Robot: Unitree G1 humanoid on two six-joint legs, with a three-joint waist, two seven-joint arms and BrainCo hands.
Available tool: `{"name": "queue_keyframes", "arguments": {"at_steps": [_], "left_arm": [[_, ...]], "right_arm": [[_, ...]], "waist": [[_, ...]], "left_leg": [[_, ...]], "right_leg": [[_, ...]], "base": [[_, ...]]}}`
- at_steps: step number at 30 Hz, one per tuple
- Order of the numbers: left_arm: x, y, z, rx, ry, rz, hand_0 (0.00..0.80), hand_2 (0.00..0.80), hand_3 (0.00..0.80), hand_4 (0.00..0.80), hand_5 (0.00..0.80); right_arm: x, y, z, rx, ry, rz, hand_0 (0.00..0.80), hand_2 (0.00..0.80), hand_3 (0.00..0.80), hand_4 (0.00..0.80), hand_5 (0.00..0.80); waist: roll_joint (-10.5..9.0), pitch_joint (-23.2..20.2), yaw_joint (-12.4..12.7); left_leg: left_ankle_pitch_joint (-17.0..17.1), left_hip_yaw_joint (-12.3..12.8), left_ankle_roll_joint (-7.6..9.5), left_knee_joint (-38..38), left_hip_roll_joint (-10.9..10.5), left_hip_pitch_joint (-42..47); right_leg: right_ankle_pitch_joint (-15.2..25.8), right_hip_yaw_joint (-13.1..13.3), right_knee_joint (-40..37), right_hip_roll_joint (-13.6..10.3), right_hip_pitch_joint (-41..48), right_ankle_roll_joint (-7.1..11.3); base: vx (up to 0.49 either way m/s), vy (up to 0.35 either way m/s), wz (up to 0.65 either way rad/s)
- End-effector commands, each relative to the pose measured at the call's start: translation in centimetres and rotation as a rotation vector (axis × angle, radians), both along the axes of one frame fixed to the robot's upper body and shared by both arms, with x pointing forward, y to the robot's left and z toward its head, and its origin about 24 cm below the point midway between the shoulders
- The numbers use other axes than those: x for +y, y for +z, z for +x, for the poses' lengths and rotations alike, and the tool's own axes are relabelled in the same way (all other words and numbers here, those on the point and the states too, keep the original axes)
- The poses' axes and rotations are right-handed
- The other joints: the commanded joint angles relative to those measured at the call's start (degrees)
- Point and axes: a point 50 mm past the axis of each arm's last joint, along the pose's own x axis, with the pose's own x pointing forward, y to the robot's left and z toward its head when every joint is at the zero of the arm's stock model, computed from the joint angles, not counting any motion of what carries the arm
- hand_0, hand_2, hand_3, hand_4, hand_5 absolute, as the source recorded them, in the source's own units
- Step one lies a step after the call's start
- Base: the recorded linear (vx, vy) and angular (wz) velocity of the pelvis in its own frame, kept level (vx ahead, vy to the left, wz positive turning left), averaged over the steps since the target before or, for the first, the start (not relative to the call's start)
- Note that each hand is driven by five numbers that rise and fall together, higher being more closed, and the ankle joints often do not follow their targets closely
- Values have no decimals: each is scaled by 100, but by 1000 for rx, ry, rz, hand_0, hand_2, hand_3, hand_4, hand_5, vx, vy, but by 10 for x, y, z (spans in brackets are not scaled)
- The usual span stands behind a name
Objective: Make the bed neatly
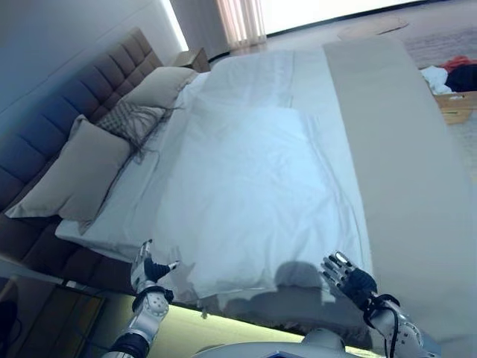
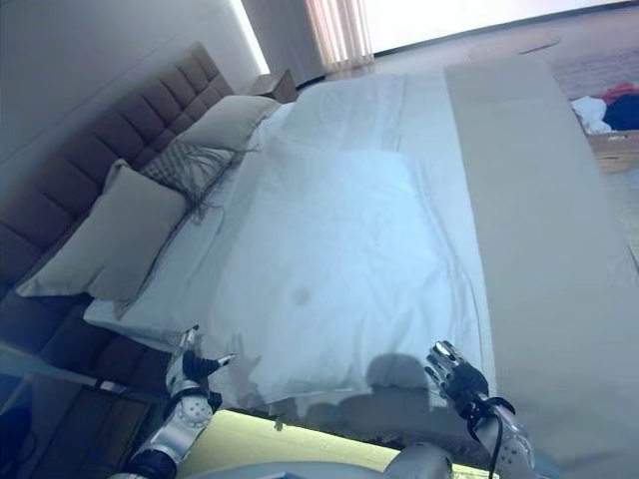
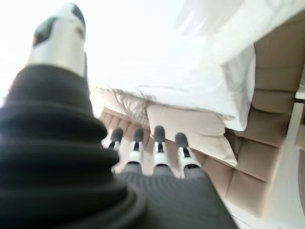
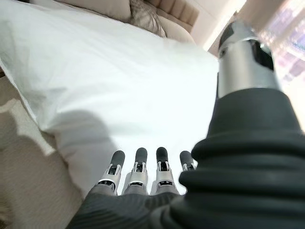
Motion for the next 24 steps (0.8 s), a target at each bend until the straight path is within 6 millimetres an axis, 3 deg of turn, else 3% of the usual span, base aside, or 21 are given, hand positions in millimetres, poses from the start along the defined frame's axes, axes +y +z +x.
{"name": "queue_keyframes", "arguments": {"at_steps": [1, 9, 14, 18, 24], "left_arm": [[10, 28, 25, -154, 9, 33, 0, 0, 0, 0, 0], [-7, 29, 32, -140, -93, 47, 0, 0, 0, 0, 0], [-19, 27, 40, -122, -138, 48, 0, 0, 0, 0, 0], [-30, 30, 49, -148, -147, 26, 0, 0, 0, 0, 0], [-47, 50, 75, -287, -139, -7, 0, 0, 0, 0, 0]], "right_arm": [[4, 16, 25, -148, -24, 61, 0, 0, 0, 0, 0], [5, 16, 33, -135, -4, 6, 0, 0, 0, 0, 0], [5, 22, 41, -150, 5, 21, 0, 0, 0, 0, 0], [11, 30, 52, -200, 45, 22, 0, 0, 0, 0, 0], [19, 60, 84, -340, 86, -5, 0, 0, 0, 0, 0]], "waist": [[-301, 136, 38], [-331, 294, 21], [-325, 449, -46], [-315, 656, -110], [-279, 1280, -195]], "left_leg": [[153, -39, -383, 137, 356, -343], [148, -49, -431, 287, 405, -420], [136, -92, -459, 491, 432, -657], [93, -174, -474, 772, 425, -996], [-18, -271, -531, 1458, 436, -1972]], "right_leg": [[2665, 65, -2515, -458, 725, 866], [2750, 78, -2449, -545, 598, 879], [2831, 243, -2290, -629, 180, 890], [2892, 487, -2072, -727, -348, 892], [2994, 958, -1620, -759, -1544, 829]], "base": [[-27, -35, -15], [-3, 1, -7], [-51, 24, -24], [-108, 28, -9], [-234, 4, -12]]}}
